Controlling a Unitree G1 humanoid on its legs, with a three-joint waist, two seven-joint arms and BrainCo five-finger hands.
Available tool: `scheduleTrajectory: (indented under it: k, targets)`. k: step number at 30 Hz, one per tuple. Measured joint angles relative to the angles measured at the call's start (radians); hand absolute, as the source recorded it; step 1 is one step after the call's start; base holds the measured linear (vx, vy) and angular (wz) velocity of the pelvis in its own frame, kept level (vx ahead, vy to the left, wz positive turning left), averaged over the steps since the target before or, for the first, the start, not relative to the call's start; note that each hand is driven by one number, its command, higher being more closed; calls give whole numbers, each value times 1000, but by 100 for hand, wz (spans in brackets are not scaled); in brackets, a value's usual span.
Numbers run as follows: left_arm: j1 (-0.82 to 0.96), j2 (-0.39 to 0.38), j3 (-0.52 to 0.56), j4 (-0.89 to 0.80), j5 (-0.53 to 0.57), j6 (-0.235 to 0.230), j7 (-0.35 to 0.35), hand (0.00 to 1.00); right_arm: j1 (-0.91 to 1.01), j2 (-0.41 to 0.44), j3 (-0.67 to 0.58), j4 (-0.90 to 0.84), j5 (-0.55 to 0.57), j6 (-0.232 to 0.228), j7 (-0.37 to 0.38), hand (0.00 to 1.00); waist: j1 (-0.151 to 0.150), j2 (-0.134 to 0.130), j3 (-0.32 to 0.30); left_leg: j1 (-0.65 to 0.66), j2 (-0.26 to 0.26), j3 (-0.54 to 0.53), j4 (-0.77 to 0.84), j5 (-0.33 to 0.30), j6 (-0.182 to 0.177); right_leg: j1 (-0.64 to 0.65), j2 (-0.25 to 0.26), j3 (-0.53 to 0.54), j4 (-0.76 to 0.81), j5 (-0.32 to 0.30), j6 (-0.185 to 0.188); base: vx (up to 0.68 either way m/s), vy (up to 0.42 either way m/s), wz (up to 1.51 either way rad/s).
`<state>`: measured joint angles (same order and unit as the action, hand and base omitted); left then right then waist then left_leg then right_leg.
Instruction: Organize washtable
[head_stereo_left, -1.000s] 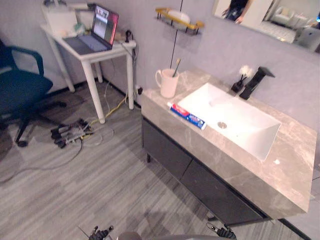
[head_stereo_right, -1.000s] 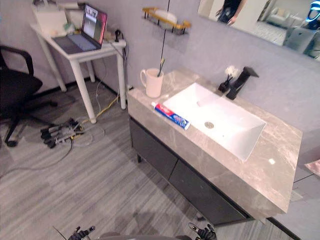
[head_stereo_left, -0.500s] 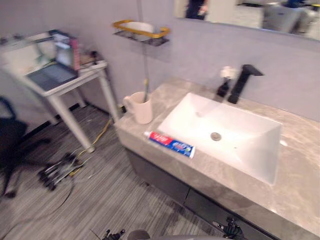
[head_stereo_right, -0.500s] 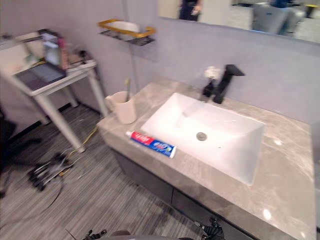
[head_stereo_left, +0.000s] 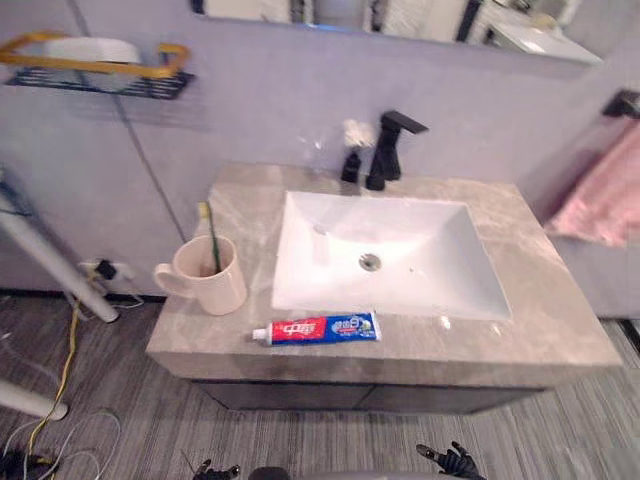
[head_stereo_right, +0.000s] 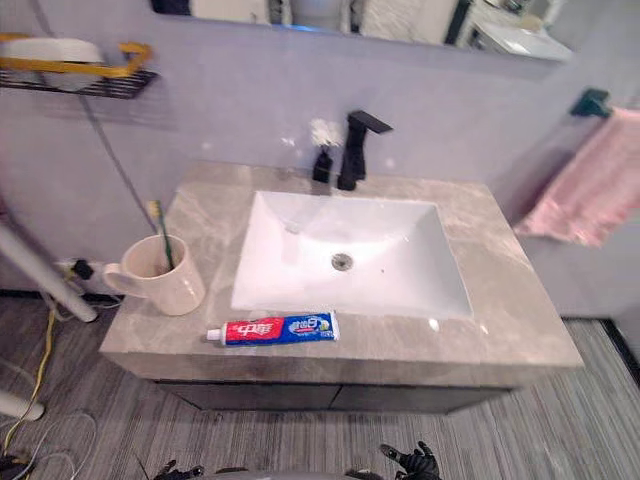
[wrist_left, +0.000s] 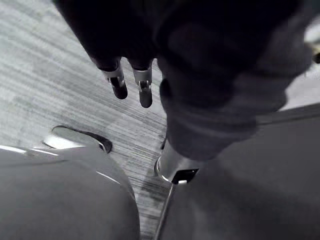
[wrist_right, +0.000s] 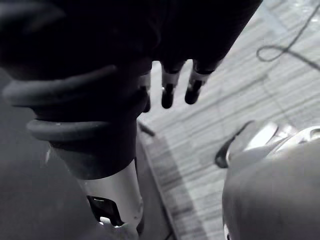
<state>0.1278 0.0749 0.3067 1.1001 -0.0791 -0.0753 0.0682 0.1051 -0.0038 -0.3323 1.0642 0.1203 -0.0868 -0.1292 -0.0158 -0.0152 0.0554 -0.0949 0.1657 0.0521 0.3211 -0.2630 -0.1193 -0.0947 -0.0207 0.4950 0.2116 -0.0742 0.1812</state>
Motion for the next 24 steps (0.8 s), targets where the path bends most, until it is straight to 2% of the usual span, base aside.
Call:
scheduleTrajectory:
  k: [2, 4, 5, 6, 8, 9, 10, 11, 13, 15, 18, 19, 24]
  targets:
    - [-26, -2, -53, -4, 14, -15, -1, 0, 5, 11, -9, -33, 9, -1, -1, 0, 4, 16, 17, -2, 8, 52, -7, 7, 12, -37, 10, -1, 0, 58, -5, -137, 102, -70]
    - [-33, -5, -77, -13, 16, -21, -3, 0, 5, 18, 0, -59, 30, -3, -1, 0, 7, 16, 29, -2, 17, 110, -6, 12, 21, -72, 16, -58, 0, 108, -20, -126, 71, -86]
    - [-33, -12, -77, -24, 16, -23, -3, 0, 7, 17, 15, -70, 38, -4, -1, 0, 9, 19, 34, -1, 26, 151, -18, 21, 40, -86, 13, -133, -19, 148, -25, -151, 37, -82]
    - [-30, -18, -75, -36, 15, -23, -4, 0, 10, 14, 27, -81, 40, -5, -2, 0, 9, 27, 39, 14, 30, 196, -41, 34, 66, -91, 4, -216, 14, 114, -52, -148, 12, -78]
    - [-30, -33, -74, -48, 13, -22, -5, 0, 18, 14, 28, -90, 35, -4, -1, 0, 20, 18, 38, 44, 29, 226, -49, 36, 66, -88, -4, -340, 208, -17, -108, -105, -57, -49]
    - [-31, -42, -77, -49, 12, -24, -8, 0, 22, 13, 29, -66, 32, -5, 1, 0, 34, 11, 33, 68, 21, 243, -67, 41, 57, -36, -21, -402, 187, -43, -112, -72, -87, -44]
    - [-31, -43, -76, -49, 12, -26, -9, 0, 20, 13, 29, -56, 27, -4, 1, 0, 40, 5, 27, 75, 14, 250, -79, 46, 50, -16, -30, -420, 126, -44, -113, -52, -103, -54]
    - [-27, -38, -77, -40, 13, -23, -13, 0, 21, 13, 36, -29, 22, -3, 5, 0, 44, -10, -4, 70, -4, 262, -123, 66, 42, 12, -38, -417, 11, -45, -113, -31, -92, -41]
    - [-27, -22, -76, -28, 13, -21, -21, 0, 12, 11, 34, 1, 13, 3, 23, 0, 41, -33, -26, 70, -35, 279, -183, 111, 31, 21, -52, -406, -100, -39, -105, 34, -128, -33]
    - [-30, -30, -72, -14, 15, -19, -23, 0, 6, -11, 32, 12, 0, 2, 50, 0, 29, -14, -23, 98, -37, 241, -254, 152, 23, 24, -35, -405, -120, -22, -113, 33, -145, -13]
    - [-32, -35, -69, 1, 16, -18, -24, 0, 14, -32, 26, 35, -14, 4, 72, 0, 32, -8, -24, 154, -29, 221, -282, 157, 22, 77, -16, -409, -138, -20, -115, 37, -63, 1]
    - [-34, -9, -69, 10, 13, -20, -43, 0, 82, -28, -7, 99, 5, 16, 88, 0, 30, -43, -15, 222, -117, 194, -308, 137, 58, 150, -98, -407, -206, 1, -80, 0, 0, 0]
    - [-34, -11, -69, 10, 13, -21, -43, 0, 83, -28, -7, 99, 6, 16, 88, 0, 30, -43, -15, 221, -120, 182, -313, 139, 61, 150, -99, -416, -205, -3, -79, 0, 0, 4]
